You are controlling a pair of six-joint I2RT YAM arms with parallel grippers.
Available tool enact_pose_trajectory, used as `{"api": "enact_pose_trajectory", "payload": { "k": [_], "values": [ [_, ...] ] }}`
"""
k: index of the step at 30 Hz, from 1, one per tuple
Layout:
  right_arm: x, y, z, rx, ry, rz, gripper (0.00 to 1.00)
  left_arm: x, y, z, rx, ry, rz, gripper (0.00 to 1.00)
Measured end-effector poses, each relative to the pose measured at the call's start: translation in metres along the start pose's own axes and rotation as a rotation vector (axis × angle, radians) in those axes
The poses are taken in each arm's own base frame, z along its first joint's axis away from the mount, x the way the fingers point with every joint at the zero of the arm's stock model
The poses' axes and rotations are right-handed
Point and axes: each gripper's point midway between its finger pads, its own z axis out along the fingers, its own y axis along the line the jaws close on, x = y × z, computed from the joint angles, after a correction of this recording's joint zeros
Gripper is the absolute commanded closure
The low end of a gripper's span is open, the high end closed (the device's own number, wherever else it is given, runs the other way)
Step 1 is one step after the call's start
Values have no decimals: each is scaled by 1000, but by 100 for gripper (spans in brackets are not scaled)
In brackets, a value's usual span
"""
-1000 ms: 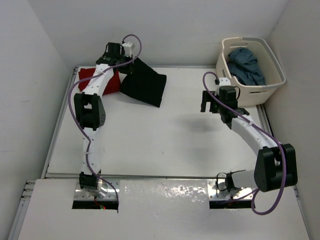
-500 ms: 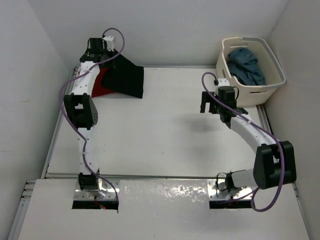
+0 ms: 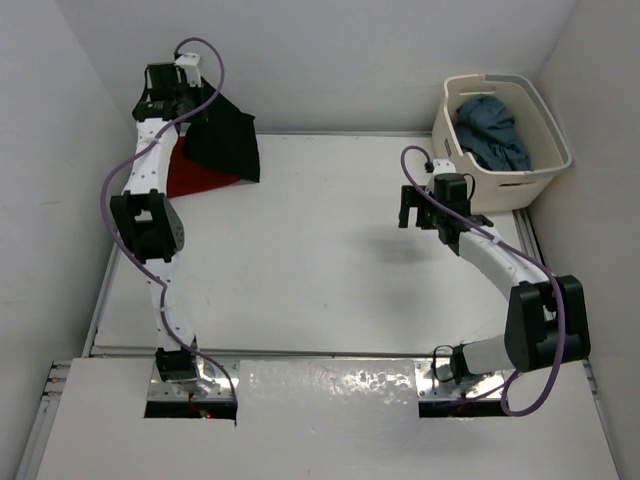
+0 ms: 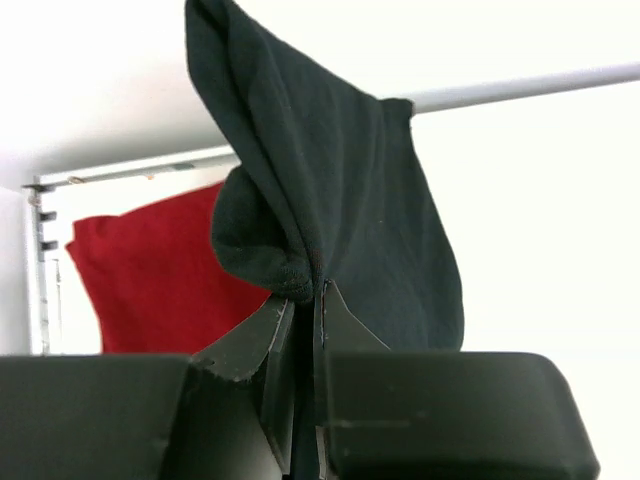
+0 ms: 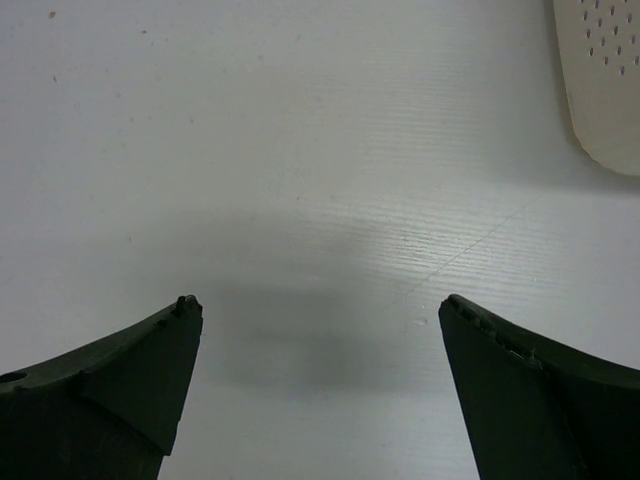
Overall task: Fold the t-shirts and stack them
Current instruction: Put the neatly folded tshirt into the corner of the board with the left arm
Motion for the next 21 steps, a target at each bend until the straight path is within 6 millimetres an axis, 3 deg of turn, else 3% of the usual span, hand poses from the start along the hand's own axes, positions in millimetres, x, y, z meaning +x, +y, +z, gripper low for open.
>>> {"api": "enact_pose_trajectory", "payload": {
  "k": [9, 21],
  "values": [
    [0, 1, 0, -5, 1, 0, 1, -13, 26, -11, 0, -47, -22, 100],
    [4, 1, 3, -8, 16, 0, 1, -13, 67, -25, 47, -85, -111, 100]
  ]
}}
